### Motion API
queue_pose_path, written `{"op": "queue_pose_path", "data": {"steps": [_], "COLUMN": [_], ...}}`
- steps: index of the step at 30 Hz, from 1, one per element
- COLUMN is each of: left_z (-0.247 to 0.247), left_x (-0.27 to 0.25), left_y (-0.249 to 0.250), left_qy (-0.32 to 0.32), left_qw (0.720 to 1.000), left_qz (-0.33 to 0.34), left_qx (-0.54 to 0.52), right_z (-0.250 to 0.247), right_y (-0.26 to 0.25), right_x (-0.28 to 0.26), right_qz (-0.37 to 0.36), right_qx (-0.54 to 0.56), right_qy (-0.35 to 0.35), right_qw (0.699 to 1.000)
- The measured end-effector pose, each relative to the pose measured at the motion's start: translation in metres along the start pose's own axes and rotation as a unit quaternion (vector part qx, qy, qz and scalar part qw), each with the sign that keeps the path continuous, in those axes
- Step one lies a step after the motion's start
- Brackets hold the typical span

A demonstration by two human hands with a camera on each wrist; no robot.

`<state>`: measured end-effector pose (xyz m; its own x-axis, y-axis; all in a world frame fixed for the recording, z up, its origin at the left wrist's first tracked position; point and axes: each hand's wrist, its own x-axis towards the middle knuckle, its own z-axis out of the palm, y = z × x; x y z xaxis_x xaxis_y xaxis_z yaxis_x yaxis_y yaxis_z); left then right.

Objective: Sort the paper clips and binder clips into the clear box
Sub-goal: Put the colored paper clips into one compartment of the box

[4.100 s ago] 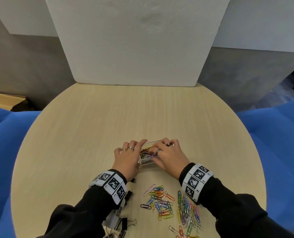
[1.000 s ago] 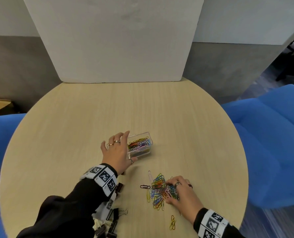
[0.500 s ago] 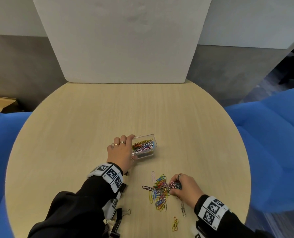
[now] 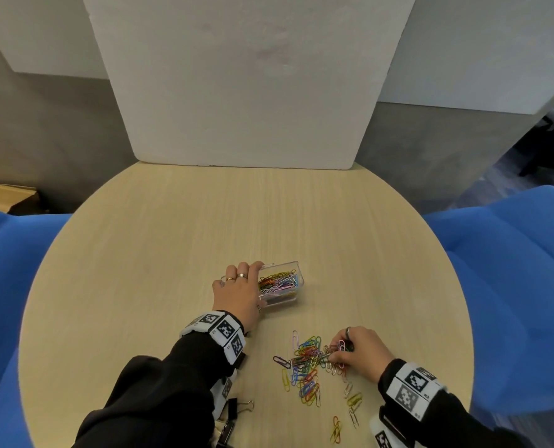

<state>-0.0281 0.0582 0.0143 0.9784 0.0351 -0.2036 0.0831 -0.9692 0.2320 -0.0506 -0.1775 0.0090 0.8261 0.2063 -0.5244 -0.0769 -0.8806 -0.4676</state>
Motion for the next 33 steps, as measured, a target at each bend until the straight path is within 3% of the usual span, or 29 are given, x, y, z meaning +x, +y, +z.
{"op": "queue_pose_path", "data": {"steps": [7, 18, 25, 33], "left_z": [0.0, 0.001, 0.004, 0.005], "left_x": [0.0, 0.0, -0.004, -0.006], "left_y": [0.001, -0.001, -0.001, -0.004], "left_qy": [-0.002, 0.002, 0.003, 0.012], "left_qw": [1.0, 1.0, 1.0, 1.0], "left_qz": [0.004, 0.002, 0.009, 0.019], "left_qx": [0.007, -0.014, -0.01, -0.008], "right_z": [-0.018, -0.049, -0.022, -0.003], "right_y": [-0.022, -0.093, -0.11, -0.084], "right_x": [-0.003, 0.028, 0.053, 0.056], "right_qz": [-0.035, -0.149, -0.194, -0.276], "right_qx": [0.067, 0.111, 0.04, -0.047], "right_qy": [0.043, 0.139, 0.143, 0.16], "right_qw": [0.996, 0.973, 0.97, 0.947]}}
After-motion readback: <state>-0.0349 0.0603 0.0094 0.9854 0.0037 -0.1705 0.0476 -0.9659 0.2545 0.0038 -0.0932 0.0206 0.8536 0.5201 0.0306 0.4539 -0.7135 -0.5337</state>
